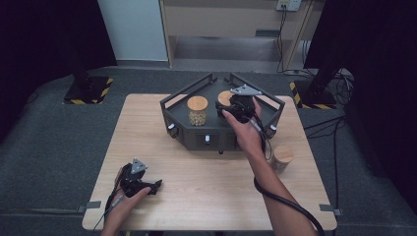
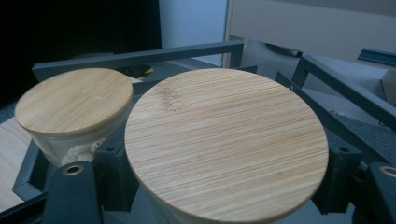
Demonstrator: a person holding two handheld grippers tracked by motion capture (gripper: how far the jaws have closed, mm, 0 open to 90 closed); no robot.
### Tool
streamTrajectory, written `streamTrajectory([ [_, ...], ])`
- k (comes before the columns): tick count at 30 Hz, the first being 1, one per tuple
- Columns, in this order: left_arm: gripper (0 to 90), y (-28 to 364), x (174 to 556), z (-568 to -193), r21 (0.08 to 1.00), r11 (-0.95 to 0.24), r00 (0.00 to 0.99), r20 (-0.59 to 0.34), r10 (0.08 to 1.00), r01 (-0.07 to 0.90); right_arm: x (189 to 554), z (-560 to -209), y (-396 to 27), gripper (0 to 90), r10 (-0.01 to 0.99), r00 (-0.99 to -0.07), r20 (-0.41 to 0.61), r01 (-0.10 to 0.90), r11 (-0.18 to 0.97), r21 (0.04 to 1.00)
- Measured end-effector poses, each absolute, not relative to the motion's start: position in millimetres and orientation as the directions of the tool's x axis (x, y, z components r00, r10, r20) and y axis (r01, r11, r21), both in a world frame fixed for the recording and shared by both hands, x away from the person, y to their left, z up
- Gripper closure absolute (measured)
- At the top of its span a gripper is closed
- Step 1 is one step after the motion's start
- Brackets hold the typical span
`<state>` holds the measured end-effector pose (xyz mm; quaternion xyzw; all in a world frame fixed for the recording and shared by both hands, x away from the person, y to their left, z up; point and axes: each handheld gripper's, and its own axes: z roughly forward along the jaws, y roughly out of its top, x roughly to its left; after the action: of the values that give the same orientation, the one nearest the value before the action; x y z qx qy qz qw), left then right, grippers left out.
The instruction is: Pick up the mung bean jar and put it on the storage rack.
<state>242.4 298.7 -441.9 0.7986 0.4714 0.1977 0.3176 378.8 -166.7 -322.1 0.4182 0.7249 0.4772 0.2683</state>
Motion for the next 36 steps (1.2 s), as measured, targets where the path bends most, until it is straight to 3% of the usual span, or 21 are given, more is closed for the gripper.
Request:
streamTrajectory([
  [36,0.0,298.3,242.8,-441.9,0.693,-0.353,0.476,0.016,0.879,0.628,386.9,-339.9,-158.6,25.3,0.861,-0.508,0.021,0.387,0.207,0.898],
])
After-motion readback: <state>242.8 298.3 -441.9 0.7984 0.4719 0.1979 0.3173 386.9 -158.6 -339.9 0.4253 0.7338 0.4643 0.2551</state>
